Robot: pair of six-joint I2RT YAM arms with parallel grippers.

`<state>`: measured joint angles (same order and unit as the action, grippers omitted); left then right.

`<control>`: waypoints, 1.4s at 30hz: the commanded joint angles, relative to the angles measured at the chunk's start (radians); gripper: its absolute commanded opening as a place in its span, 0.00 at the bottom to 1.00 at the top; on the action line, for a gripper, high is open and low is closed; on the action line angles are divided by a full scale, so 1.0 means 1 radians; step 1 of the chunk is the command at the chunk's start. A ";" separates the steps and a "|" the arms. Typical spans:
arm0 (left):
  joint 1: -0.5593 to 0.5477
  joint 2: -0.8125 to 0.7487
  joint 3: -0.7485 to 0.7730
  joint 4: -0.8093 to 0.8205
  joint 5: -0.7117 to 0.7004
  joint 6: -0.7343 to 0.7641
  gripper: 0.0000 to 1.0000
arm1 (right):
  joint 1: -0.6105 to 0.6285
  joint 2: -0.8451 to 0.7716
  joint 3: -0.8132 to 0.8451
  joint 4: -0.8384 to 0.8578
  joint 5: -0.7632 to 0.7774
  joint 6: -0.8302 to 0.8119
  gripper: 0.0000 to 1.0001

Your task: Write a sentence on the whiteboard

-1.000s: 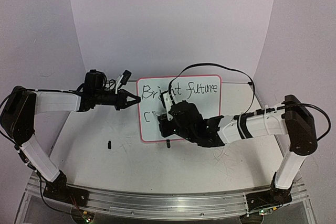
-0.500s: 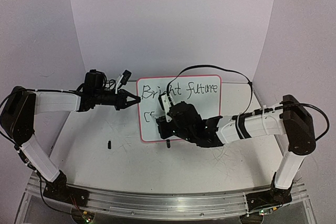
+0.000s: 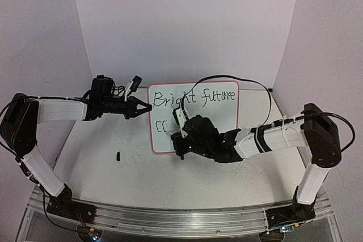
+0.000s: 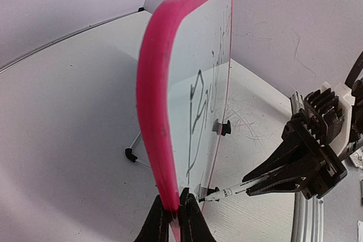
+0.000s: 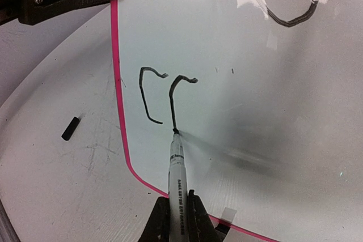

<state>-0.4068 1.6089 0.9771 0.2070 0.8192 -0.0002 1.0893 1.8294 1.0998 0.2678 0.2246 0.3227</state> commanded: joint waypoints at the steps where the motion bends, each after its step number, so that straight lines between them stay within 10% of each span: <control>1: 0.006 -0.052 0.028 0.060 -0.037 0.051 0.00 | -0.006 -0.041 -0.012 0.000 0.076 0.010 0.00; 42: 0.006 -0.055 0.027 0.061 -0.036 0.051 0.00 | -0.043 -0.052 0.088 0.028 0.154 -0.063 0.00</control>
<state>-0.4057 1.6089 0.9771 0.2073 0.8092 -0.0002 1.0807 1.8099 1.1395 0.2699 0.3013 0.2715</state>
